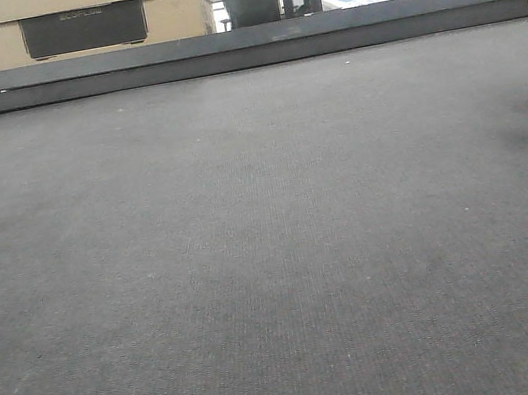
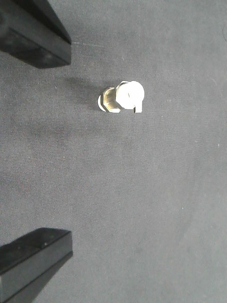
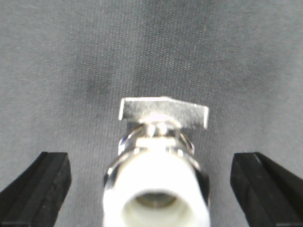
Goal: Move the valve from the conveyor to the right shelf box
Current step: 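Close the right gripper around the white-capped silver valve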
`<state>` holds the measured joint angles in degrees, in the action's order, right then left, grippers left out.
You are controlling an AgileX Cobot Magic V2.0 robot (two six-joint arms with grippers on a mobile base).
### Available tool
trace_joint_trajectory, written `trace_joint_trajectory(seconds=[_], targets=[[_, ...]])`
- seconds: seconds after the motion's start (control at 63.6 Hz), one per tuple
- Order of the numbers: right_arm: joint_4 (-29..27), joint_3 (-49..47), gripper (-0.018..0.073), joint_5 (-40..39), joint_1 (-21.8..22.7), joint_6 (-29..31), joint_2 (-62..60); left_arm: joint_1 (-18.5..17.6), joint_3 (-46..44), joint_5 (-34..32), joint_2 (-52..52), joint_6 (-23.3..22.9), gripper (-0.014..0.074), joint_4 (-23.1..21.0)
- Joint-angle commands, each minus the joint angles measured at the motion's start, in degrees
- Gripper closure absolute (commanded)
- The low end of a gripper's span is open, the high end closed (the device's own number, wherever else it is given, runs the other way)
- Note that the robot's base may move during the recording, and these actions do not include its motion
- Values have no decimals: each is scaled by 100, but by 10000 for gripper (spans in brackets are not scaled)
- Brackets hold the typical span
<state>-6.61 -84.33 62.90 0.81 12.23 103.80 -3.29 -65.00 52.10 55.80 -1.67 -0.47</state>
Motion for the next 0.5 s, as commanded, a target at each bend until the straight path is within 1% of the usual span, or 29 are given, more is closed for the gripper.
trace_joint_trajectory(seconds=[0.0,0.377,0.44,0.487], targets=[[80,-52,-10,-79,11,80,67,-45,-45,-42,-6,-7,15,3],[201,-52,-10,-79,11,80,181,-45,-45,-42,-6,-7,15,3],[201,-52,8,-82,11,80,191,-45,-45,-42,-6,-7,15,3],[201,-52,43,-82,11,80,191,-45,-45,-42,-6,-7,15,3]])
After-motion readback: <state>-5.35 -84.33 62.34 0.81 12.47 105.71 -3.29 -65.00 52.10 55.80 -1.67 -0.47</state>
